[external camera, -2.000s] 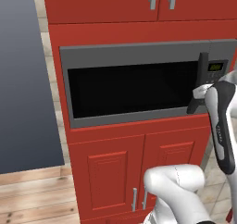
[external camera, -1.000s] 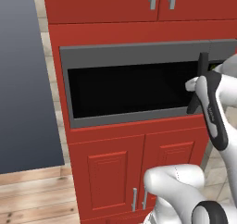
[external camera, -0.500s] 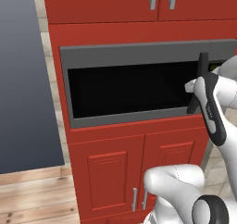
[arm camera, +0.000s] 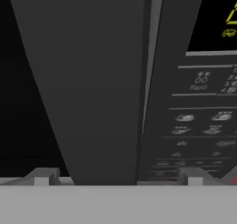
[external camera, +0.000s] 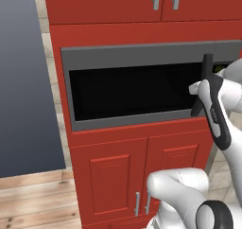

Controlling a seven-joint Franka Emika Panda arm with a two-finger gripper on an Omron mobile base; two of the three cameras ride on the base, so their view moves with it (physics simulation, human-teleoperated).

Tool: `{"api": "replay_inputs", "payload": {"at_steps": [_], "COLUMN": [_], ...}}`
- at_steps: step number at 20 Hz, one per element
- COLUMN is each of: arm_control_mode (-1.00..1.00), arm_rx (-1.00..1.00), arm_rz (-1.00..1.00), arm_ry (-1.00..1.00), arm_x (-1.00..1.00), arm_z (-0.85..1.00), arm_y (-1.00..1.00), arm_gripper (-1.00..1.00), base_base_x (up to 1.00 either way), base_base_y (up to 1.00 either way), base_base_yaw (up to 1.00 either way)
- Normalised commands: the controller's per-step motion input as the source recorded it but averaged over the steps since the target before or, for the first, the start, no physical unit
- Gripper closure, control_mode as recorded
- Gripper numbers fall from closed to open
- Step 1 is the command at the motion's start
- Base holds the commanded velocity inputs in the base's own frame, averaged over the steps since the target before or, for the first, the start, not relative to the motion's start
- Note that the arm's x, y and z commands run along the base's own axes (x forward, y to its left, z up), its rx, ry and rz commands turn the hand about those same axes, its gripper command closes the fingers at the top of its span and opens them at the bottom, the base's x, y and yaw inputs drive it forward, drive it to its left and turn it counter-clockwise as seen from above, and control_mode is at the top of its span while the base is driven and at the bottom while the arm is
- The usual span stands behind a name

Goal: Place the sponge inside the microwave to prepare for sanitizing.

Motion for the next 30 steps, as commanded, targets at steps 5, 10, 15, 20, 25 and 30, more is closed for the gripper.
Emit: {"api": "replay_inputs", "payload": {"at_steps": [5, 10, 15, 20, 25, 30], "arm_control_mode": [-1.0, -1.0, -1.0, -1.0, -1.0, -1.0], "arm_rx": [0.01, 0.0, 0.0, 0.0, -0.1, -0.11], "arm_rz": [0.02, 0.0, 0.0, 0.0, -0.03, -0.09], "arm_ry": [0.0, 0.0, 0.0, -0.01, 0.0, 0.12], "arm_x": [0.23, 0.07, 0.0, -0.63, -1.0, -0.87], "arm_z": [-0.06, -0.02, 0.0, 0.0, 0.05, -0.08], "arm_y": [-0.02, 0.0, 0.0, 0.04, 0.45, 0.78], "arm_gripper": [1.0, 1.0, 1.0, 1.0, 1.0, 1.0], "base_base_x": [0.0, 0.0, 0.0, 0.0, 0.0, 0.0], "base_base_y": [0.0, 0.0, 0.0, 0.0, 0.0, 0.0], "base_base_yaw": [0.0, 0.0, 0.0, 0.0, 0.0, 0.0]}}
